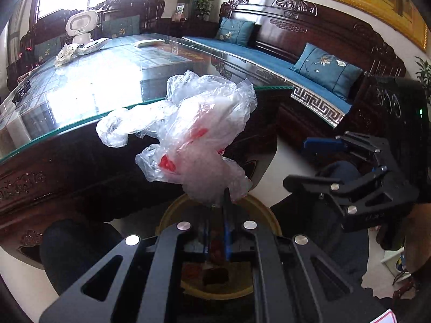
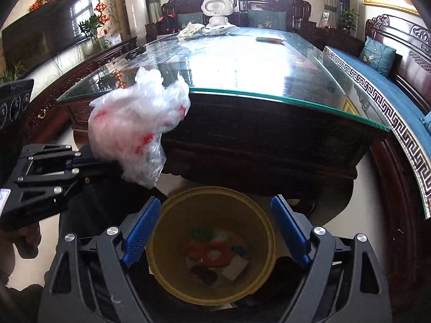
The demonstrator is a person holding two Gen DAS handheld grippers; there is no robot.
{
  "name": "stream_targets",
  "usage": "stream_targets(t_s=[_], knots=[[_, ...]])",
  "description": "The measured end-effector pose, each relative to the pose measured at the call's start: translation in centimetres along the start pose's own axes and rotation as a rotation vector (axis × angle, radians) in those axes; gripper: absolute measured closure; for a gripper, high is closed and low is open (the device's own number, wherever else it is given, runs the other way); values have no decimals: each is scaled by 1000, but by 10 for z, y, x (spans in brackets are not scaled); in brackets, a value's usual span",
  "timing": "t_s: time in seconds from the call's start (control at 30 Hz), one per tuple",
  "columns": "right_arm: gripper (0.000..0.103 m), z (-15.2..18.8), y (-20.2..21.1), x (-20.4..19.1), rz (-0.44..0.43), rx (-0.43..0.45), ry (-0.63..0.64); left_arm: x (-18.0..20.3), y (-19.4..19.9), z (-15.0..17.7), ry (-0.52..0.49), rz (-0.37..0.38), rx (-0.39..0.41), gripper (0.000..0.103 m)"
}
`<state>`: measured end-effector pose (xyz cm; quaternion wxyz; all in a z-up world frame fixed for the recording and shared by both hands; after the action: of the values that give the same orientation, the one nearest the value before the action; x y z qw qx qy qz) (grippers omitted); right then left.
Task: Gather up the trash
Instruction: 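Open the right tool over the bucket while the left tool releases the plastic bag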
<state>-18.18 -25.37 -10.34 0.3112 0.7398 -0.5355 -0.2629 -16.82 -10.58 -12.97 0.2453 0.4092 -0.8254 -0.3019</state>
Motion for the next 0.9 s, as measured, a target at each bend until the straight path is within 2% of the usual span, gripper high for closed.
stream_targets(t_s=[0.57, 0.63, 0.67, 0.7, 0.77, 0.9], knots=[[22, -2, 17, 33, 155, 40, 44, 26, -51, 13, -46, 41, -130, 94], [21, -2, 18, 37, 166, 44, 42, 30, -56, 12, -59, 50, -139, 86], [21, -3, 18, 38, 169, 45, 40, 32, -58, 12, -65, 48, -138, 77], [21, -4, 19, 41, 169, 47, 37, 33, -60, 12, -71, 48, -141, 62], [21, -5, 20, 44, 174, 51, 34, 32, -64, 12, -75, 31, -142, 48], [21, -6, 20, 48, 180, 52, 32, 28, -70, 14, -61, 25, -163, 47]])
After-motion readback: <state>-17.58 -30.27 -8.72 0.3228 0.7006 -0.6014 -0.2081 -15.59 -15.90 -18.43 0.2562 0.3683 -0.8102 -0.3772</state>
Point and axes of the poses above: each gripper's, at about its wrist camera, not at the fingertips, and y roughly against the way its jaws point, x to its right, z to its underside, the point moved 3 cm from there along -y, roughly the way its jaws point
